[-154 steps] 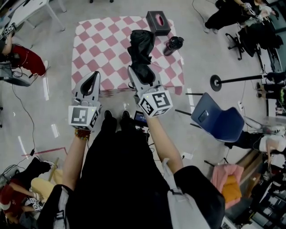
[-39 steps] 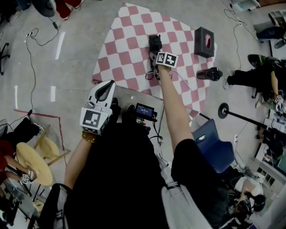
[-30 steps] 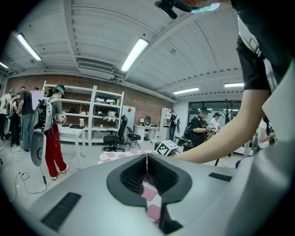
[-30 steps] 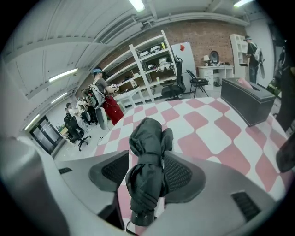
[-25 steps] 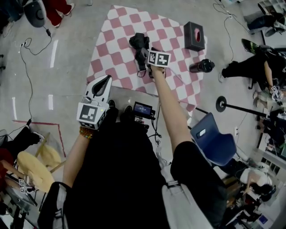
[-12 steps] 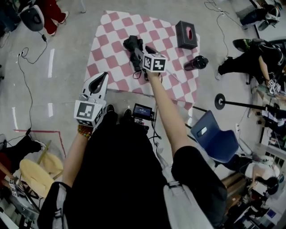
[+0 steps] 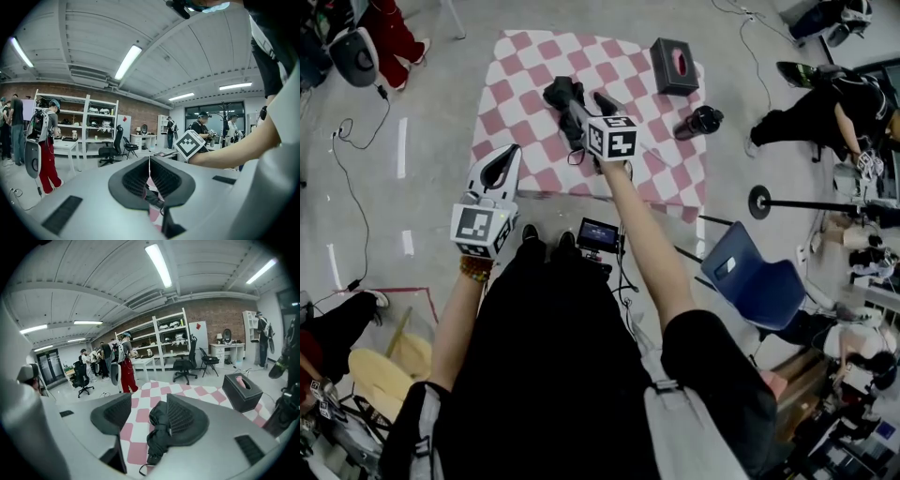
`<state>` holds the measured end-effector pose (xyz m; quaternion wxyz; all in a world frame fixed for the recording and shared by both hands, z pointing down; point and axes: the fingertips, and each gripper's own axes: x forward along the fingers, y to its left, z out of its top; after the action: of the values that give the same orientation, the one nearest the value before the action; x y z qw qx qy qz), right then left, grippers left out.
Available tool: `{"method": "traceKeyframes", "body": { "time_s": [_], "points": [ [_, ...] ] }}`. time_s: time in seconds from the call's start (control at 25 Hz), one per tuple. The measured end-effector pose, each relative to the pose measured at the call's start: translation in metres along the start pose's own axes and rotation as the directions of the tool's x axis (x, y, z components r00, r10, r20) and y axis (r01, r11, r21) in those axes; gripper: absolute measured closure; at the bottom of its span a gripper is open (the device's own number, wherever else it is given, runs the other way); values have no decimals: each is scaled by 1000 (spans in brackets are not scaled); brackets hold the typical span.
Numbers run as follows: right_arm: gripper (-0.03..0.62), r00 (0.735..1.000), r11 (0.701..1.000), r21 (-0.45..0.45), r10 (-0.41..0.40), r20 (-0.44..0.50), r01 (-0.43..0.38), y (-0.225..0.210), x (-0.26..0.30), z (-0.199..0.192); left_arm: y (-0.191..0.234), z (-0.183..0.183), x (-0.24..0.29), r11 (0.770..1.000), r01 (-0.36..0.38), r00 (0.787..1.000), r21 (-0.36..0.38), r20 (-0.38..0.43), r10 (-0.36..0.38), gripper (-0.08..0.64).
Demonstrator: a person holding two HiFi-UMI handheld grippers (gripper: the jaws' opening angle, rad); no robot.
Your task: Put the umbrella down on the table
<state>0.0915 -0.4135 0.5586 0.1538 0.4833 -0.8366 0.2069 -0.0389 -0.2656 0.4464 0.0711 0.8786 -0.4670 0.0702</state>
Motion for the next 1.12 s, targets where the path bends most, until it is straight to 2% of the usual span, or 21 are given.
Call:
{"method": "traceKeyframes", "body": {
  "time_s": [0.12, 0.44, 0.72, 1.12],
  "points": [
    [353, 999, 999, -39, -26, 36, 27, 3, -15, 16, -1, 5, 7, 1000, -1, 1000, 6, 9, 1, 545],
    [353, 988, 996, -82, -28, 149, 40, 16, -51, 52, -8, 15, 16, 1000, 4, 1000, 13, 29, -5, 546],
    [362, 969, 990, -136, 10, 248, 24, 40, -90, 79, -14, 28, 17, 1000, 15, 998, 27, 57, -17, 545],
    [407, 932, 976, -216, 63, 356, 16, 71, -144, 114, -25, 42, 21, 998, 50, 995, 45, 88, -54, 546]
  ]
}}
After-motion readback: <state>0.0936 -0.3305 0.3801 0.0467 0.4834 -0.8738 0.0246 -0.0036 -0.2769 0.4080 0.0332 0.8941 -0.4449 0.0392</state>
